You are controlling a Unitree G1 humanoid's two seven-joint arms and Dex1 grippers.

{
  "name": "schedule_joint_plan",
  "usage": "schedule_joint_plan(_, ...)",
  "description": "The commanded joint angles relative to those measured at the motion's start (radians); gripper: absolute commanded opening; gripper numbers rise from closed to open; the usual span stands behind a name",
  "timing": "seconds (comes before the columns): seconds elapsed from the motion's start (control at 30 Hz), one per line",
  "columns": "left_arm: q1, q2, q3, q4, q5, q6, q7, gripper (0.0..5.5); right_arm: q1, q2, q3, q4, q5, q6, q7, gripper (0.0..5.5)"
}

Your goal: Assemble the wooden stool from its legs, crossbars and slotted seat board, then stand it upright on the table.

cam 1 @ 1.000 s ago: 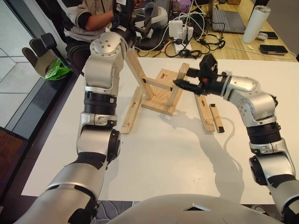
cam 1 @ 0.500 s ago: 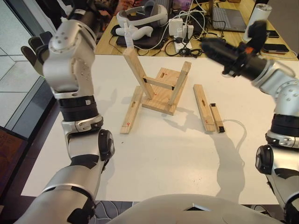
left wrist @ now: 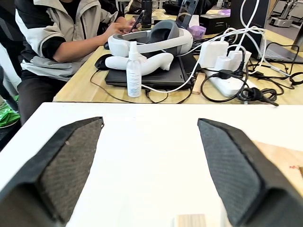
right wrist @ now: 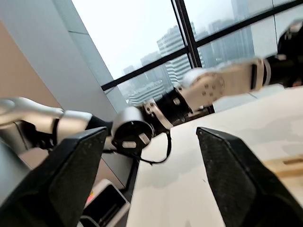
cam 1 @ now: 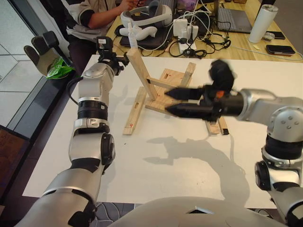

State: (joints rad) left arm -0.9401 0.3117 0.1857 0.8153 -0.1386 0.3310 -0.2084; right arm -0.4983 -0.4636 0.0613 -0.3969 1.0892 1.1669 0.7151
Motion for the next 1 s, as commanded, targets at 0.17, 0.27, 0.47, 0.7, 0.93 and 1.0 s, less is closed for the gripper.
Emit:
schedule_joint_plan(0.17, -0.027, -0.033, -0.028, 0.02, -0.025, -0.048, -0.148, 3.68, 0.02, -0.131, 0.213, 0.099, -0.372, -0.212, 0.083, 3.53)
schedule_joint_plan(0.27, 0.038, -0.027, -0.056, -0.099, -0.027, 0.006, -0.199, 3.68, 0.005, -0.131, 0.215, 0.166, -0.445, -0.266, 0.09, 3.53)
schedule_joint_plan(0.47, 0.131, -0.018, -0.087, -0.353, -0.048, 0.133, -0.238, 3.68, -0.07, -0.108, 0.192, 0.381, -0.627, -0.401, 0.03, 3.53)
schedule_joint_plan(0.7, 0.187, -0.085, -0.141, -0.531, -0.065, 0.225, -0.23, 3.68, -0.161, -0.047, 0.154, 0.68, -0.853, -0.608, -0.134, 3.53)
schedule_joint_plan(0.93, 0.245, -0.156, -0.219, -0.748, -0.092, 0.352, -0.205, 3.68, -0.123, -0.144, 0.198, 0.645, -0.92, -0.619, 0.058, 3.53)
schedule_joint_plan(1.0, 0.272, -0.151, -0.244, -0.814, -0.096, 0.399, -0.208, 3.68, -0.072, -0.238, 0.226, 0.583, -0.923, -0.626, 0.198, 3.53)
